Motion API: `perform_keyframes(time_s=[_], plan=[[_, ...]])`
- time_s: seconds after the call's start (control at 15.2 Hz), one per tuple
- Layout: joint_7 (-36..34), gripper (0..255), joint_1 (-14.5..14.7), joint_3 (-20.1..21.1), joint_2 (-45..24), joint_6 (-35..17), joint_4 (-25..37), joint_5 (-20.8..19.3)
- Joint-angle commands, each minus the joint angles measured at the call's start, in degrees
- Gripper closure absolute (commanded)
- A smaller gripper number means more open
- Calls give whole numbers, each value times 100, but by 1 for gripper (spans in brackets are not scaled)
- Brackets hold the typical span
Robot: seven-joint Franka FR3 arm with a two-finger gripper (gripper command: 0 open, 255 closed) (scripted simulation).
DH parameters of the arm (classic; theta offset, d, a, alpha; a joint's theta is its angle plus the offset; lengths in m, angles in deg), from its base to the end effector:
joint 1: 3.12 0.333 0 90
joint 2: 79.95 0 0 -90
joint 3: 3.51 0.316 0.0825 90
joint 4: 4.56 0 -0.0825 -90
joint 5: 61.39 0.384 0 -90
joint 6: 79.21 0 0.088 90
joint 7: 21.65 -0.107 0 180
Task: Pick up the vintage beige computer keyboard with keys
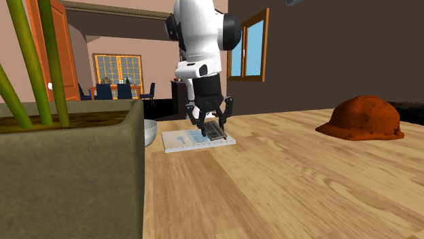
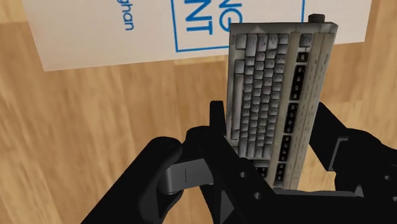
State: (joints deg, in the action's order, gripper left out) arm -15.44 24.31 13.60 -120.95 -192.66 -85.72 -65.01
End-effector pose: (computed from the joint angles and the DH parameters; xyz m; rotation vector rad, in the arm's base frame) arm 0.5363 0.4666 0.2799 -2.7629 -1.2619 0.2457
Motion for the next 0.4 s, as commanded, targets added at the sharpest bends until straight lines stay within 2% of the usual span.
perform_keyframes(time_s=[0.0,0.33], plan=[[8,255,-11,7,51,119,66,12],[1,255,-18,25,155,298,144,33]])
